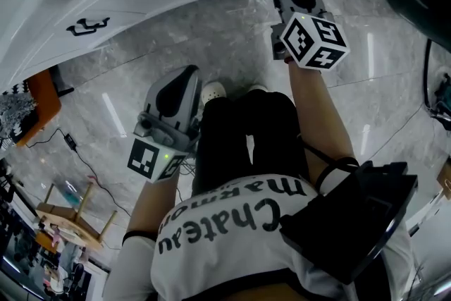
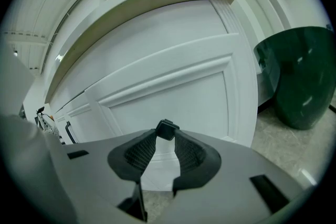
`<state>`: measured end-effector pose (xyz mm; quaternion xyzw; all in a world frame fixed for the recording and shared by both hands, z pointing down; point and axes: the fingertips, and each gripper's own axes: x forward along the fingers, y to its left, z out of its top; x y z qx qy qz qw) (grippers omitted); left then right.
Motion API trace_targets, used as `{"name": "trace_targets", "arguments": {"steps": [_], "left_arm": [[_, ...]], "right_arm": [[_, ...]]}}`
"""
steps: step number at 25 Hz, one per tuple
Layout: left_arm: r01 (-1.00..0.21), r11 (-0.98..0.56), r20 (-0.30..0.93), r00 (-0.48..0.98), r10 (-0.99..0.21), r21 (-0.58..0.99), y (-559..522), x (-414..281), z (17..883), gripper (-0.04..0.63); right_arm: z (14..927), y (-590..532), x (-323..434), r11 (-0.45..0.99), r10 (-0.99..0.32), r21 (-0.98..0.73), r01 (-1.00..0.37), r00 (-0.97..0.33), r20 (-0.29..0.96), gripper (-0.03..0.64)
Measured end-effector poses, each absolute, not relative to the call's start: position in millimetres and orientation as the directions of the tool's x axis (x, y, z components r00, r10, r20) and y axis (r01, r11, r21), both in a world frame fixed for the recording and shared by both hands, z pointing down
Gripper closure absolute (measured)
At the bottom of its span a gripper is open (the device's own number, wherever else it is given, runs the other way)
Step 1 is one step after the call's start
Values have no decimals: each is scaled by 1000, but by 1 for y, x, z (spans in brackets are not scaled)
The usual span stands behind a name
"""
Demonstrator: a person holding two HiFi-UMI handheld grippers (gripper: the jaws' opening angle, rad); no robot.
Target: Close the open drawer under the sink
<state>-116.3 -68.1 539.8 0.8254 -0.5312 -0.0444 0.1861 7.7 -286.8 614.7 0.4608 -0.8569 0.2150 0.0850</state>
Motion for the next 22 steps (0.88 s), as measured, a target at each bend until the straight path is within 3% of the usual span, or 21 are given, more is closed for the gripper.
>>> {"name": "trace_targets", "arguments": {"steps": [14, 22], "left_arm": [[-881, -306, 130, 373, -919, 360, -75, -133, 527, 586], [-900, -235, 150, 307, -940, 368, -71, -149, 469, 586]], "right_arm": [[612, -315, -1, 498, -725, -281, -820, -572, 384, 501], [617, -316, -2, 395, -619, -429, -812, -580, 528, 490]]}}
